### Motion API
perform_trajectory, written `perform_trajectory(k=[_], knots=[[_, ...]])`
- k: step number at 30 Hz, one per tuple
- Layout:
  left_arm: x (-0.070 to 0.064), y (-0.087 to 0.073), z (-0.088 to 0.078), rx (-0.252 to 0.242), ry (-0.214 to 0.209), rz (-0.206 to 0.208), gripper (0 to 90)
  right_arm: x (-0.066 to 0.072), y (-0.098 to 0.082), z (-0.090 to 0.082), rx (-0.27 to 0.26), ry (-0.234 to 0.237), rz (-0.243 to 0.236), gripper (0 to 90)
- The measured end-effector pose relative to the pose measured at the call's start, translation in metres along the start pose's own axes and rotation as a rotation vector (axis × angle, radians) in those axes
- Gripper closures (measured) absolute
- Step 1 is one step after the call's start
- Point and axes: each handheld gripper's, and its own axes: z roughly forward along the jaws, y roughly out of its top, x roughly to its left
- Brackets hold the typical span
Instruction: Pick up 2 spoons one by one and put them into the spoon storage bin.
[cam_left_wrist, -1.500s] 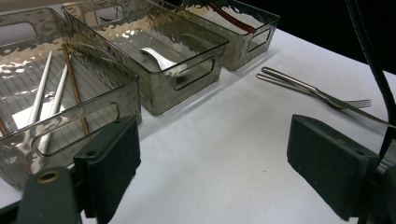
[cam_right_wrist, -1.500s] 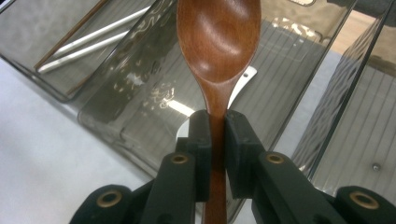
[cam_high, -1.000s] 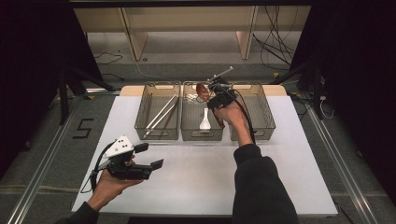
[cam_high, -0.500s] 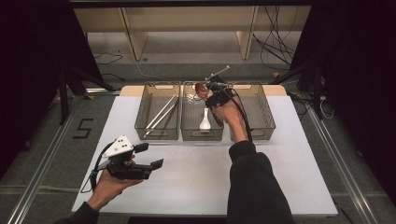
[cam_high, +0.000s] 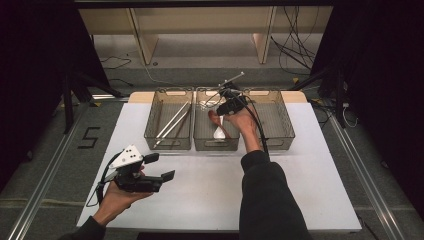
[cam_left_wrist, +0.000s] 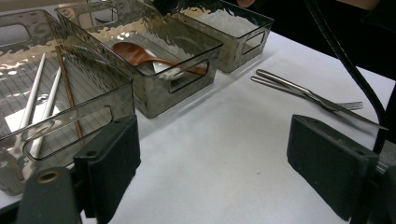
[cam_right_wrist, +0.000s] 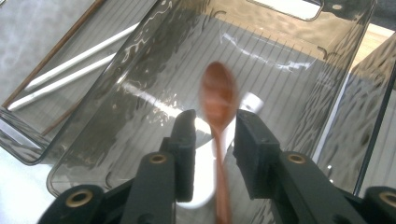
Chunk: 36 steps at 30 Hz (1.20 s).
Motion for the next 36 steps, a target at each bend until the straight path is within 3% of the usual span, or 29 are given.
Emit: perform_trajectory(k=[8,17,29,36], knots=[[0.000,0.000,0.000,0.002,0.003,0.003,16.5,0.001,-0.002,-0.007,-0.008,0.020,0.005,58.3],[0.001,0.000,-0.001,0.000,0.008,0.001,16.5,0.005,-0.013,-0.033,-0.044,0.052,-0.056,45.1],[0.000,0.000,0.000,0.001,0.008,0.002,16.5,0.003,-0.061,-0.082,-0.082,0.112,-0.117,38.4],[0.000,-0.001,0.001,0.005,0.009,0.000,16.5,-0.004,-0.093,-0.094,-0.080,0.121,-0.098,35.2]])
